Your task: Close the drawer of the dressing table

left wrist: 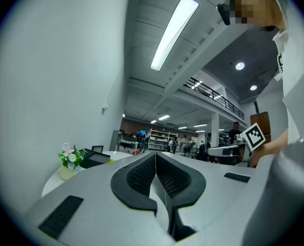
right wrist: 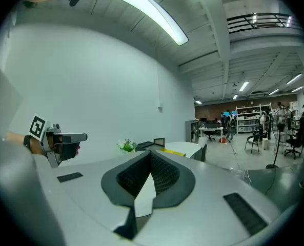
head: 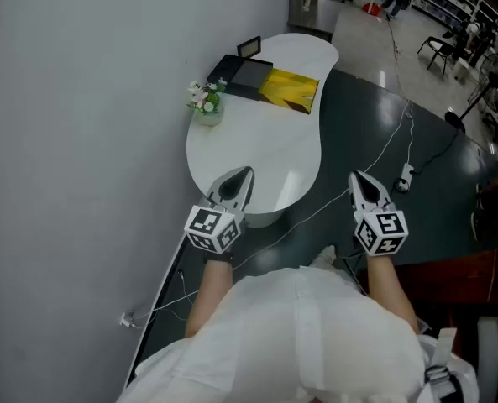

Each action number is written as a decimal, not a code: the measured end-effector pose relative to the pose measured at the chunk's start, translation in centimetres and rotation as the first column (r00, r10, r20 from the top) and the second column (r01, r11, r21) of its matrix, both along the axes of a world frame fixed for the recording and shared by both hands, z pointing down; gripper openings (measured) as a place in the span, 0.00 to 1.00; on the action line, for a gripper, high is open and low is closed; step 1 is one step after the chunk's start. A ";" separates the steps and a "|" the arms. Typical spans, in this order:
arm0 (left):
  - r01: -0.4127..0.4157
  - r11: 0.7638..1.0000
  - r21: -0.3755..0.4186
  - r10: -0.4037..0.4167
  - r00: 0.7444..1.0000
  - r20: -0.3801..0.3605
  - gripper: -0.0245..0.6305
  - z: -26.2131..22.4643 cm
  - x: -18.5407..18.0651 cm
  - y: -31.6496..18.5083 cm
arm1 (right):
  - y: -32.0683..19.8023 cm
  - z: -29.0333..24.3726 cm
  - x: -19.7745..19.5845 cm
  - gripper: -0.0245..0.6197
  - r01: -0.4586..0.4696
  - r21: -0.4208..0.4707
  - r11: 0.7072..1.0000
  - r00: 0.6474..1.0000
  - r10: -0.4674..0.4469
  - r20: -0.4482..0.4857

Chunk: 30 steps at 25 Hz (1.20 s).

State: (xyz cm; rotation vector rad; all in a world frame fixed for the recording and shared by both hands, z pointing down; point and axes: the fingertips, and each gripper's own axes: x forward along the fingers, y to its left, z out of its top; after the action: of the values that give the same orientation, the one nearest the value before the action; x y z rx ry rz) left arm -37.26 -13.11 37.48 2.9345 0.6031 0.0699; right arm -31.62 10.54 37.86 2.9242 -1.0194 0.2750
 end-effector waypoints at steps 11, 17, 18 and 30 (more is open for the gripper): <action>-0.019 1.000 -0.006 0.019 1.000 0.000 0.06 0.1 0.3 0.6 | 0.3 0.2 -0.1 0.05 -0.002 -0.017 1.000 1.000 0.002 -0.002; -0.039 0.999 -0.005 0.039 0.999 0.012 0.06 0.3 0.4 1.3 | 0.9 0.3 -0.2 0.05 -0.010 -0.019 1.000 1.000 0.010 0.002; -0.041 0.999 -0.004 0.041 0.999 0.013 0.06 0.4 0.4 1.4 | 0.9 0.4 -0.2 0.05 -0.010 -0.019 1.000 1.000 0.010 0.003; -0.060 0.998 -0.017 0.061 0.998 0.031 0.07 1.1 3.4 3.5 | 3.1 1.2 2.5 0.05 -0.020 0.074 0.997 0.999 0.017 0.036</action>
State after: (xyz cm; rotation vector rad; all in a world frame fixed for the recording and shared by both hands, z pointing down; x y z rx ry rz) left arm -33.89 -9.60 38.62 2.8938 0.6844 0.1168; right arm -29.08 13.68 39.02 3.0069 -1.0298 0.2970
